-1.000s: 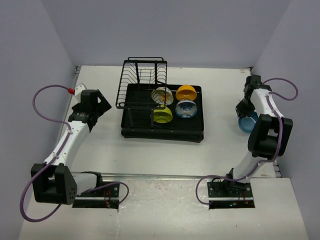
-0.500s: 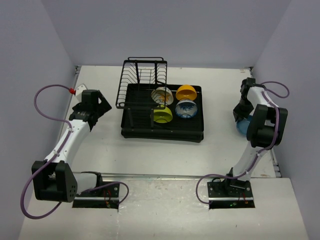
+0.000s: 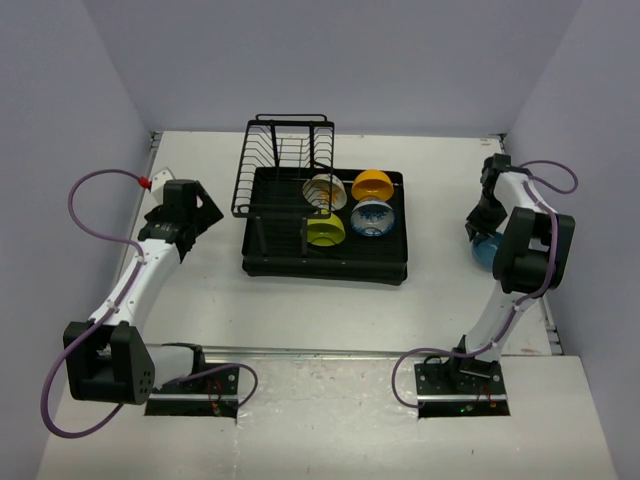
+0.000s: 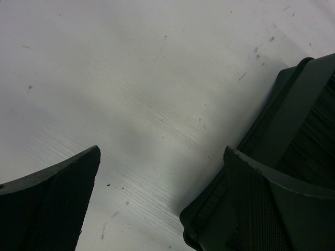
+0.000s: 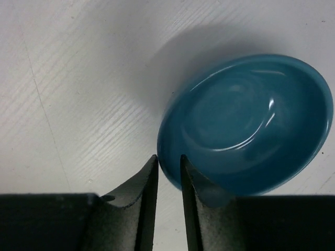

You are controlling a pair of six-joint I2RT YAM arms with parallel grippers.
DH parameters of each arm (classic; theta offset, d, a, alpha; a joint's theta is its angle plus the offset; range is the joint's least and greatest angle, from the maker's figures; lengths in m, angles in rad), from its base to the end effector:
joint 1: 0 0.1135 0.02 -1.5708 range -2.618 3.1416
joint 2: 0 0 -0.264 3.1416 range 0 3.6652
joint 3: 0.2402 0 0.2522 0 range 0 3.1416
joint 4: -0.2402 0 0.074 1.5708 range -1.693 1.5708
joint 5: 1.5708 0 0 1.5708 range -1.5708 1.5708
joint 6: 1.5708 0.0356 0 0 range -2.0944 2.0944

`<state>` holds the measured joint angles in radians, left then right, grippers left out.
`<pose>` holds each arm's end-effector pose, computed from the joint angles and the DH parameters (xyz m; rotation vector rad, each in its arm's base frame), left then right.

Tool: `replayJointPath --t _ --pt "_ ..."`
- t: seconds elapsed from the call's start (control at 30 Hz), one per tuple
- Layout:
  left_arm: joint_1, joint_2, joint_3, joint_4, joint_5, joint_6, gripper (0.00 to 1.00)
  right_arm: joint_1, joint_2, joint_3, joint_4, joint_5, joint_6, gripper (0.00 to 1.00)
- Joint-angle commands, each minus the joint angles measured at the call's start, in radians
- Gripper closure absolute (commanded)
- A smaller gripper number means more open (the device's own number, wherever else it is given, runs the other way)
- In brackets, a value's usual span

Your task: Unload the bowls from the dish rack

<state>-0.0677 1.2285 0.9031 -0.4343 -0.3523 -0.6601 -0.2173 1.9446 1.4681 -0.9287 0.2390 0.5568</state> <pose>0.2608 -0.0054 0.2667 -0.8275 2.1179 0.0307 0.3688 -0.0900 0.1931 1.1304 2.6960 -0.3050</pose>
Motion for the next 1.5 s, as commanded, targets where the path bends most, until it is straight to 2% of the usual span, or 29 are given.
replayJointPath --t 0.0,0.17,0.37,0.47,0.5,0.57,0.6,0.63,0.67,0.7,0.73,0.77,0.8,0.97,1.1,1.23,1.33,1.47 --pt "0.003 -0.004 0.022 0.003 -0.008 0.019 0.00 -0.002 0.008 0.028 -0.001 -0.006 -0.018 0.74" --pt "0.003 -0.015 0.017 0.002 -0.001 0.025 0.00 0.002 -0.033 0.038 -0.002 -0.010 -0.024 0.57" --pt "0.003 -0.029 -0.001 0.003 0.013 0.019 0.00 0.074 -0.162 0.141 -0.073 0.003 -0.014 0.53" --pt "0.003 -0.035 -0.023 0.014 0.016 0.022 0.00 0.185 -0.270 0.250 -0.110 -0.018 0.031 0.50" --pt "0.003 -0.035 -0.030 0.016 0.015 0.022 0.00 0.258 -0.300 0.291 -0.110 -0.033 0.082 0.50" --pt "0.003 -0.037 -0.038 0.017 0.015 0.020 0.00 0.321 -0.360 0.307 -0.066 -0.130 0.158 0.49" --pt "0.003 -0.038 -0.043 0.016 0.016 0.014 0.00 0.372 -0.418 0.299 -0.020 -0.185 0.264 0.50" --pt "0.003 -0.038 -0.044 0.016 0.019 0.010 0.00 0.395 -0.449 0.276 -0.019 -0.185 0.331 0.51" --pt "0.003 -0.040 -0.046 0.014 0.021 0.005 0.00 0.419 -0.485 0.238 0.090 -0.222 0.398 0.51" --pt "0.003 -0.044 -0.046 0.016 0.024 -0.005 0.00 0.479 -0.574 0.121 0.166 -0.224 0.534 0.52" --pt "0.003 -0.049 -0.047 0.014 0.023 -0.012 0.00 0.511 -0.616 0.047 0.259 -0.222 0.598 0.52" --pt "0.003 -0.060 -0.050 0.014 0.021 -0.019 0.00 0.544 -0.648 -0.010 0.389 -0.175 0.659 0.52" --pt "0.003 -0.063 -0.050 0.014 0.015 -0.030 0.00 0.602 -0.673 -0.096 0.422 -0.144 0.781 0.52" --pt "0.002 -0.067 -0.047 0.011 0.030 -0.050 0.00 0.769 -0.773 -0.363 0.618 0.009 1.133 0.53" --pt "0.002 -0.061 -0.058 0.020 0.036 -0.081 0.00 0.829 -0.711 -0.358 0.587 0.031 1.235 0.53" --pt "0.002 -0.032 -0.049 0.009 0.027 -0.124 0.00 0.854 -0.616 -0.270 0.461 0.120 1.224 0.54" --pt "0.002 -0.018 -0.027 0.009 0.035 -0.122 0.00 0.852 -0.621 -0.314 0.493 0.163 1.223 0.54" --pt "0.002 -0.004 -0.009 0.000 0.023 -0.110 0.00 0.854 -0.625 -0.345 0.455 0.201 1.241 0.54"
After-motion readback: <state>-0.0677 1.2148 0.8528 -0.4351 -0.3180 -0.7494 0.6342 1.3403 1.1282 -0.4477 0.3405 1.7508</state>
